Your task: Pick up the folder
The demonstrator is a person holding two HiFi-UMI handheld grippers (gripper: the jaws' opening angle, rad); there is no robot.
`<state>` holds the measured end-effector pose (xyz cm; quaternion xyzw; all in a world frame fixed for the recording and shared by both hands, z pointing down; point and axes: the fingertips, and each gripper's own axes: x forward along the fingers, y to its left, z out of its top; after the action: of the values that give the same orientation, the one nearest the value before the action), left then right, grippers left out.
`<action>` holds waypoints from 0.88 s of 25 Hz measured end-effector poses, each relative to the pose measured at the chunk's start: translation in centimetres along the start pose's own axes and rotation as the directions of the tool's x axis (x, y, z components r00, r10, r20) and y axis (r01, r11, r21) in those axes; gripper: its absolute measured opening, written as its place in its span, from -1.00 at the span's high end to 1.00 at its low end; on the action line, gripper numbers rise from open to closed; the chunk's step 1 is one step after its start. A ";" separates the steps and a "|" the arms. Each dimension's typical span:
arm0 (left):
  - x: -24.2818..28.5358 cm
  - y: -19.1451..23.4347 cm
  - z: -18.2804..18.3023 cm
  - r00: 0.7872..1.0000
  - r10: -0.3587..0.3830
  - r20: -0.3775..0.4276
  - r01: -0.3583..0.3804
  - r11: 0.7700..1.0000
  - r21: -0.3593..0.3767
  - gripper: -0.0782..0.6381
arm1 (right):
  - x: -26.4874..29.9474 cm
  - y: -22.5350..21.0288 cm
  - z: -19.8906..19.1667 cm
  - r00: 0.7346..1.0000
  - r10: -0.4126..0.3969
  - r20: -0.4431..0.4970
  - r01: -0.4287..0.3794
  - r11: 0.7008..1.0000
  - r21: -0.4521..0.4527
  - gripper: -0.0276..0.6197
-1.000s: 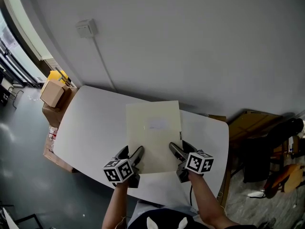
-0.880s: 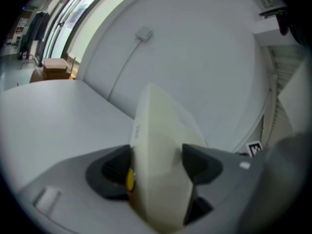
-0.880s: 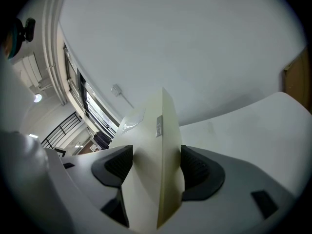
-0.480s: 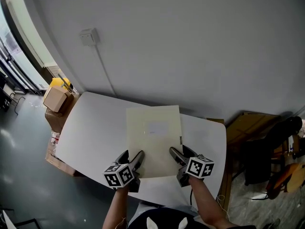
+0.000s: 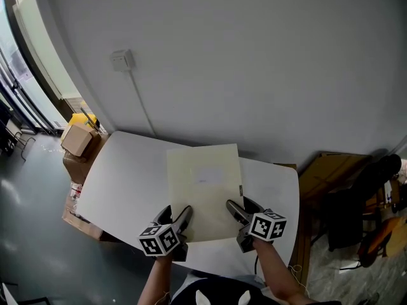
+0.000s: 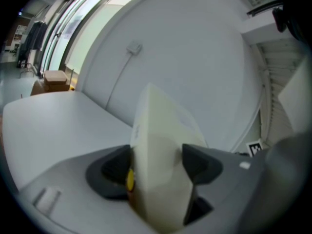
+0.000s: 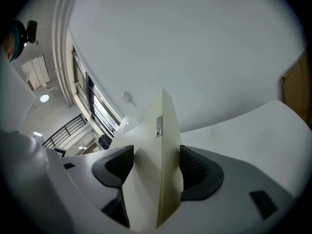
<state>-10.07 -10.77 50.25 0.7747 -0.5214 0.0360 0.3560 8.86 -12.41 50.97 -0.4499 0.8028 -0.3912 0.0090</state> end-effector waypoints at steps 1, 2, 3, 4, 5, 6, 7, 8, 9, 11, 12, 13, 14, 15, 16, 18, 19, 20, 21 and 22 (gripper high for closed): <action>-0.2 -0.2 0.1 1.000 -0.002 0.003 0.002 1.000 0.003 -0.13 | -0.2 0.2 0.1 1.000 0.000 0.003 0.000 1.000 -0.002 0.00; -0.4 -0.3 0.2 1.000 -0.004 0.006 0.004 1.000 0.005 -0.13 | -0.4 0.3 0.1 1.000 -0.001 0.006 0.001 1.000 -0.005 0.00; -0.6 -0.5 0.2 1.000 -0.006 0.008 0.006 1.000 0.006 -0.13 | -0.7 0.5 0.2 1.000 -0.001 0.010 0.001 1.000 -0.008 0.00; -0.8 -0.7 0.2 1.000 -0.009 0.011 0.009 1.000 0.006 -0.13 | -0.9 0.7 0.3 1.000 0.000 0.013 0.000 1.000 -0.012 0.00; -1.1 -0.8 0.2 1.000 -0.011 0.014 0.011 1.000 0.006 -0.13 | -1.2 0.9 0.3 1.000 0.002 0.016 -0.001 1.000 -0.015 0.00; -1.3 -0.9 0.2 1.000 -0.012 0.017 0.012 1.000 0.005 -0.13 | -1.4 1.1 0.3 1.000 0.002 0.017 -0.002 1.000 -0.018 0.00; -1.6 -1.0 0.1 1.000 -0.013 0.020 0.013 1.000 0.004 -0.13 | -1.7 1.3 0.3 1.000 0.003 0.018 -0.002 1.000 -0.022 0.00; -1.8 -1.1 0.0 1.000 -0.014 0.024 0.014 1.000 0.003 -0.13 | -1.8 1.4 0.2 1.000 0.004 0.019 -0.003 1.000 -0.025 0.00; -2.0 -1.2 0.0 1.000 -0.015 0.026 0.015 1.000 0.001 -0.13 | -2.0 1.5 0.2 1.000 0.005 0.020 -0.004 1.000 -0.027 0.00; -2.3 -1.3 -0.3 0.999 -0.015 0.030 0.015 1.000 -0.001 -0.13 | -2.3 1.8 0.0 1.000 0.008 0.020 -0.007 1.000 -0.030 0.00; -2.6 -1.3 -0.4 0.999 -0.016 0.030 0.016 1.000 -0.002 -0.13 | -2.6 1.9 -0.1 1.000 0.009 0.021 -0.008 1.000 -0.030 0.00; -2.8 -1.4 -0.5 0.999 -0.016 0.031 0.016 1.000 -0.003 -0.13 | -2.8 2.0 -0.2 1.000 0.009 0.021 -0.008 1.000 -0.030 0.00; -3.0 -1.5 -0.6 0.999 -0.017 0.031 0.018 1.000 -0.004 -0.13 | -3.0 2.1 -0.3 1.000 0.008 0.022 -0.008 1.000 -0.031 0.00; -3.1 -1.5 -0.7 0.999 -0.019 0.032 0.019 1.000 -0.005 -0.13 | -3.1 2.2 -0.4 1.000 0.008 0.023 -0.008 0.999 -0.031 0.01; -3.3 -1.4 -0.7 0.999 -0.020 0.033 0.020 1.000 -0.007 -0.13 | -3.1 2.3 -0.5 1.000 0.008 0.023 -0.008 0.999 -0.031 0.01; -3.6 -1.3 -0.9 0.999 -0.021 0.033 0.021 1.000 -0.011 -0.13 | -3.2 2.5 -0.8 1.000 0.008 0.020 -0.007 0.999 -0.032 0.01; -3.8 -1.2 -1.1 0.999 -0.020 0.033 0.021 1.000 -0.014 -0.13 | -3.3 2.5 -1.0 1.000 0.007 0.018 -0.006 0.999 -0.033 0.01; -3.9 -1.2 -1.3 0.999 -0.020 0.032 0.020 1.000 -0.017 -0.13 | -3.4 2.6 -1.1 1.000 0.006 0.015 -0.006 0.999 -0.033 0.01; -4.1 -1.2 -1.4 0.999 -0.020 0.031 0.020 1.000 -0.020 -0.13 | -3.5 2.7 -1.3 1.000 0.006 0.012 -0.005 0.999 -0.033 0.01; -4.2 -1.2 -1.6 0.999 -0.020 0.030 0.021 1.000 -0.023 -0.13 | -3.7 2.7 -1.4 1.000 0.005 0.010 -0.004 0.999 -0.033 0.01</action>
<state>-10.47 -6.29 49.02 0.7762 -0.5191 0.0146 0.3576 8.58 -8.08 49.00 -0.4502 0.8101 -0.3756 0.0067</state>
